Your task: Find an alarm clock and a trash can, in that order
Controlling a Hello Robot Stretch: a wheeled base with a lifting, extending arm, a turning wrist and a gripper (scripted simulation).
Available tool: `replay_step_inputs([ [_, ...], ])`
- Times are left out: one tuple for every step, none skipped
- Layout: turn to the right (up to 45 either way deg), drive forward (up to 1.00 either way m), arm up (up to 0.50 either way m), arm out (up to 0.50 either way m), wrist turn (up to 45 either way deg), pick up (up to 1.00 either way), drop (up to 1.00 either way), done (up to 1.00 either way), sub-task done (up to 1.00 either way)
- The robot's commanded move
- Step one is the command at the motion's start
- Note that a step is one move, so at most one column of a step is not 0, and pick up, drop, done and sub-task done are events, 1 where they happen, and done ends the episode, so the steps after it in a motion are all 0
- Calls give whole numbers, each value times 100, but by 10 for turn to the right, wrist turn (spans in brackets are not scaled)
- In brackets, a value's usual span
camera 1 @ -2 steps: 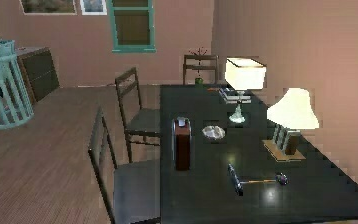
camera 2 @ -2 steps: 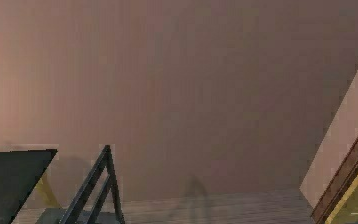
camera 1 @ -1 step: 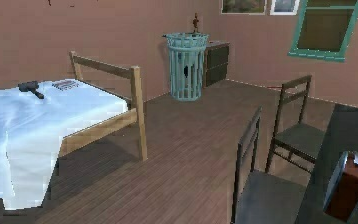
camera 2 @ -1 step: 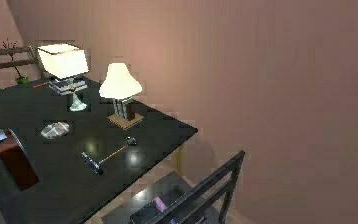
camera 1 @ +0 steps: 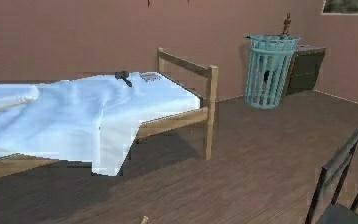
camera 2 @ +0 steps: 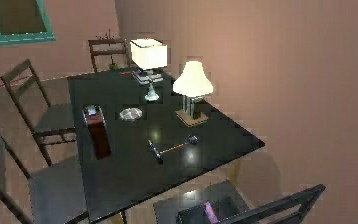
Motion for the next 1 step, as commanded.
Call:
replay_step_inputs([
  [0, 30, 0, 0, 0, 0, 0, 0, 0],
])
